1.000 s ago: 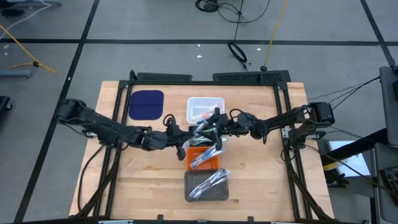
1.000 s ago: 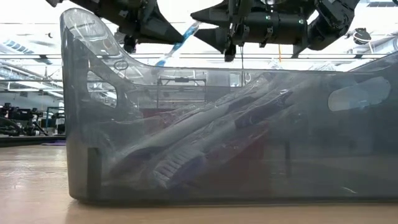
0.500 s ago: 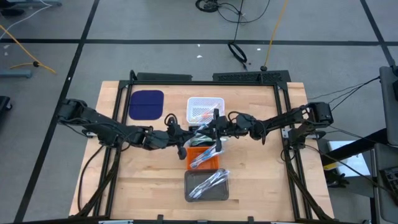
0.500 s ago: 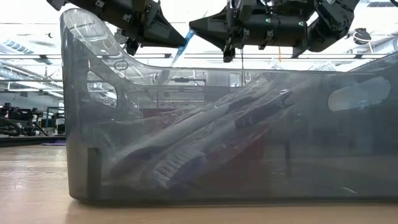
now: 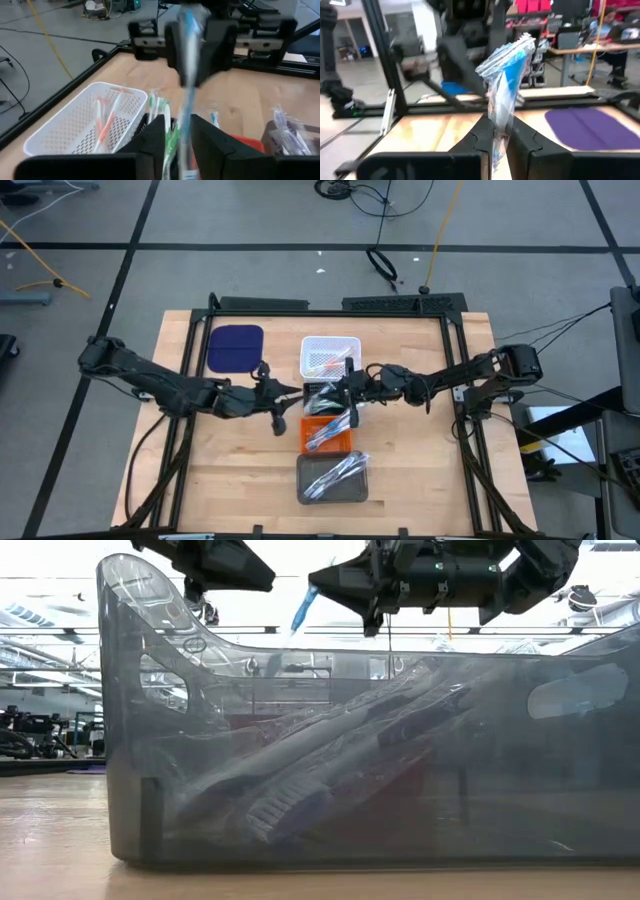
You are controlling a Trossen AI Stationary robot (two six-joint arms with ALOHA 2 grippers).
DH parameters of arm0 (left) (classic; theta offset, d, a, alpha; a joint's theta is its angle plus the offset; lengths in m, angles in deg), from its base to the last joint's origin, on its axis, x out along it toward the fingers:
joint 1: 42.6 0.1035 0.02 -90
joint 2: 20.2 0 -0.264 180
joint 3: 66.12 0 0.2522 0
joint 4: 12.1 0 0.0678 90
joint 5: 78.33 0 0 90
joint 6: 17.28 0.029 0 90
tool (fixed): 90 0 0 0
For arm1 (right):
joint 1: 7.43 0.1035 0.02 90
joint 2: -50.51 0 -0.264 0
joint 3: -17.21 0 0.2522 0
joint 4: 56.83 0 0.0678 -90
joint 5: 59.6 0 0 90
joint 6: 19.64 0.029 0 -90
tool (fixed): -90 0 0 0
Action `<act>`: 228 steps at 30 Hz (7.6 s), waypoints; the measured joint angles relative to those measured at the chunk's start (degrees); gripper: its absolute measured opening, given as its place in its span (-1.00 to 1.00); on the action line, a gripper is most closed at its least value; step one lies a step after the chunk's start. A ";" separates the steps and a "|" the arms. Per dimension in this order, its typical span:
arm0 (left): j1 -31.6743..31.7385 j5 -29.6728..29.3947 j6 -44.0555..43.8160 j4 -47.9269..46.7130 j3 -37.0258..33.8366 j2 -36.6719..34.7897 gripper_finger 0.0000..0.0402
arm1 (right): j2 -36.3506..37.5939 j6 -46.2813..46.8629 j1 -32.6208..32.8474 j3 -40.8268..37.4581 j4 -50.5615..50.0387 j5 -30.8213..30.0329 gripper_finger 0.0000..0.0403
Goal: Pick & Place Toothbrushes
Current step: Put the blue toothbrush into the orange basket, then return to Home Position
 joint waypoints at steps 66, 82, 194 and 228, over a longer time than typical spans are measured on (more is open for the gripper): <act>-2.17 0.43 -8.01 -12.03 -0.02 -3.98 -0.40 | -13.81 8.73 17.30 0.02 3.25 -25.45 -0.21; -2.17 0.36 -7.63 -12.99 -0.04 -3.96 -0.40 | -8.40 1.69 17.54 -0.02 -4.54 -23.76 0.42; 13.44 -0.09 -3.64 -9.73 -41.66 -53.85 -0.40 | 79.60 1.27 4.93 -41.83 -38.96 -34.28 0.40; 13.44 -0.06 -3.66 -9.73 -41.68 -53.84 -0.40 | 90.38 1.20 4.95 -41.86 -36.50 -34.33 0.40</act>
